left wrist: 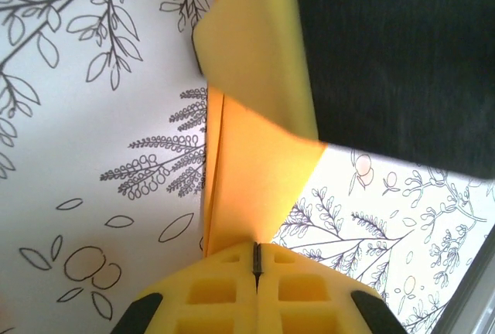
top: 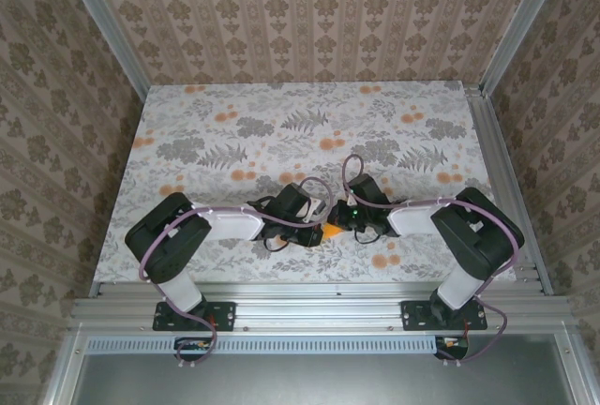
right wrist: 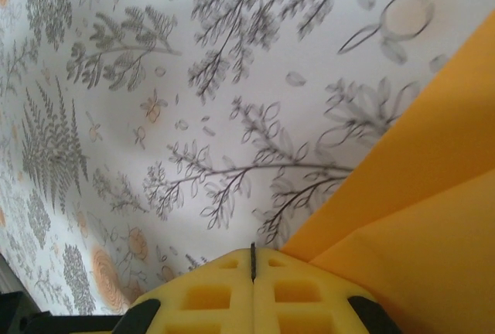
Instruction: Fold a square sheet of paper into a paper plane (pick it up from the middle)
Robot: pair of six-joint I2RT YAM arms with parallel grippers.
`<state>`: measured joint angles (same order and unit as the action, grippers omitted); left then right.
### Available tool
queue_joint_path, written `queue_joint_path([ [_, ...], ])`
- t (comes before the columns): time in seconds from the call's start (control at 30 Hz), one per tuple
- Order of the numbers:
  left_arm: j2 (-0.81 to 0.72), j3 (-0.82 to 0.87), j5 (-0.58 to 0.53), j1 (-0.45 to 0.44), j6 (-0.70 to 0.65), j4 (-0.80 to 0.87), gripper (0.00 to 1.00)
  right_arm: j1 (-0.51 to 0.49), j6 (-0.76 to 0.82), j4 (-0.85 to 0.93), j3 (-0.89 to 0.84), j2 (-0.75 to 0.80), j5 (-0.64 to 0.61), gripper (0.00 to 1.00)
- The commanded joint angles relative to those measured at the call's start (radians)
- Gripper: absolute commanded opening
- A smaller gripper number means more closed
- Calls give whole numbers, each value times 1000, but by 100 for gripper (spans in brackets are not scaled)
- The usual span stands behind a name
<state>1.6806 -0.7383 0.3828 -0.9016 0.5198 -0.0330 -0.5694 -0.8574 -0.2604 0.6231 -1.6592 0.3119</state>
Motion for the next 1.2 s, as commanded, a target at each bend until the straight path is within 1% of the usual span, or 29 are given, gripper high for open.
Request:
queue_joint_path([
  [0.0, 35, 76, -87, 6, -34, 189, 0, 46, 60, 73, 24, -38, -76, 6],
  [0.2, 25, 94, -93, 7, -40, 196, 0, 108, 95, 85, 49, -54, -68, 6],
  [0.67, 19, 119, -85, 14, -47, 213, 0, 285, 121, 34, 107, -134, 32, 5],
  [0.87, 25, 118, -78, 15, -46, 215, 0, 342, 127, 14, 136, -170, 62, 5],
  [1.07, 28, 114, -72, 13, -46, 216, 0, 404, 155, 29, 149, -151, 90, 5],
  [1.17, 39, 106, -67, 15, -47, 214, 0, 417, 167, 36, 155, -134, 112, 6],
])
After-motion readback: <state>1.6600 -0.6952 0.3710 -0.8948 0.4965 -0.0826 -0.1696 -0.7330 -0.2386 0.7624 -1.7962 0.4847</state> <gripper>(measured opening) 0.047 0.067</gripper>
